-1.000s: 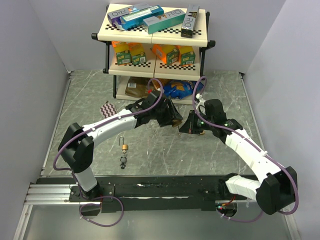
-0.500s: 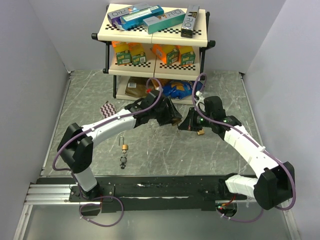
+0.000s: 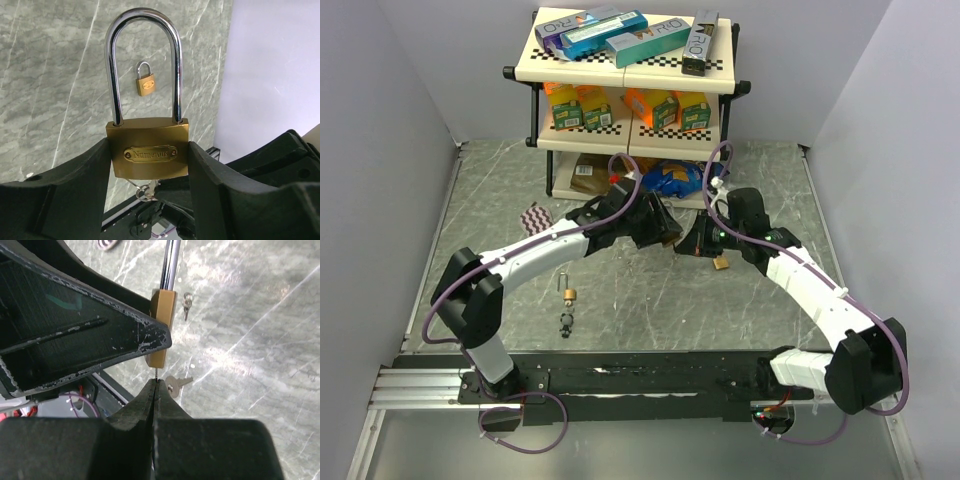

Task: Unlock with the key

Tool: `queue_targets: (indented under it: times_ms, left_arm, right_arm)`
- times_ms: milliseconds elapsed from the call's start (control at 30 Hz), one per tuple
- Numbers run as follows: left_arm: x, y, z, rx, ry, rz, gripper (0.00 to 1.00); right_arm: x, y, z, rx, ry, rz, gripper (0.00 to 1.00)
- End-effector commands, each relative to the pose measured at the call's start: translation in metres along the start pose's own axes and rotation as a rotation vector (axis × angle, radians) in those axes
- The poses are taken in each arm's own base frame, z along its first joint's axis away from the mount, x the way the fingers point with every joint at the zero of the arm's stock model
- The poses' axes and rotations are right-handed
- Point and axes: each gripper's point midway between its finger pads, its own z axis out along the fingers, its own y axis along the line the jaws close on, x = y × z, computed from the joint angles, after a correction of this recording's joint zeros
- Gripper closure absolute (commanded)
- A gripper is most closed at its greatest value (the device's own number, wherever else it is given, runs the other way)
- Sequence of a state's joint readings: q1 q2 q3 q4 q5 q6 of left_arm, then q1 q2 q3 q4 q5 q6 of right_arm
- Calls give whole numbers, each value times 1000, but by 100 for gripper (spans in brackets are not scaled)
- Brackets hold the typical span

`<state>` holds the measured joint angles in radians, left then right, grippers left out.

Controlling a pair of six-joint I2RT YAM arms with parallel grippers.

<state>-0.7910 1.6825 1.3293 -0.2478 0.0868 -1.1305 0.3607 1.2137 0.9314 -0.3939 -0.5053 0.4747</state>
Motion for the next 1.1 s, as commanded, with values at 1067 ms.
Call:
queue_targets:
  times_ms: [1067]
  left_arm:
    - [2,-113,-89,528,-47,114,99]
  right_arm:
    - [-89,23,-11,-152,-354,-10,100]
